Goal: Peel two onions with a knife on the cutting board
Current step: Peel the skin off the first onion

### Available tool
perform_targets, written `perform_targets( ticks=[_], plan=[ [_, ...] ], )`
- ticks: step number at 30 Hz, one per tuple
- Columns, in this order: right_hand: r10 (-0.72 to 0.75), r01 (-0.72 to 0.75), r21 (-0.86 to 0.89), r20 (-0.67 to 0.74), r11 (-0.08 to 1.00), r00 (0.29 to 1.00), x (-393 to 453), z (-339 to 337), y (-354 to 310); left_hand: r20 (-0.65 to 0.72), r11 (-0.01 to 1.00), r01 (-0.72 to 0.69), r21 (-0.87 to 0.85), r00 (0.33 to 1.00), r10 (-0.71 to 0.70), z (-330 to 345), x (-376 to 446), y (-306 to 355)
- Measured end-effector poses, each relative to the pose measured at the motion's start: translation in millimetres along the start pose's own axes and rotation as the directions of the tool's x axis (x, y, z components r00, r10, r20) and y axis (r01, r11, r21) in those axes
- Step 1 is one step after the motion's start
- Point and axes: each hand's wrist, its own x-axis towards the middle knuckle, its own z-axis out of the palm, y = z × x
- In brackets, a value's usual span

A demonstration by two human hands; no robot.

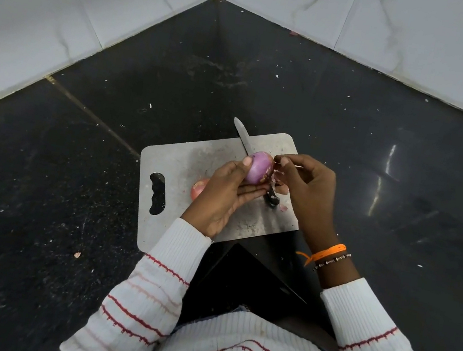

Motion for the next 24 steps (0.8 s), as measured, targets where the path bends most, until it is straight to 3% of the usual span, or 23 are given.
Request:
perform_targets(
  ticks=[5,17,24],
  plan=[
    [-0.002,0.003,-0.026,0.052,1.000,0.999,-2.3,2.0,-1.8,-0.023,1.000,-0.018,-0.004,1.000,0.018,-1.7,1.0,-1.5],
    [-0.078,0.073,-0.161,-0.026,0.984,0.997,-3.4,5.4,-8.3,-0.044,0.996,-0.035,0.076,0.998,0.038,-0.2,-0.9,-1.6],
    [-0.054,0.054,-0.231,0.007,0.971,0.999,-2.6,7.0,-4.4,-0.015,0.999,-0.016,0.050,1.000,0.017,1.7,-1.3,-2.3]
  ],
)
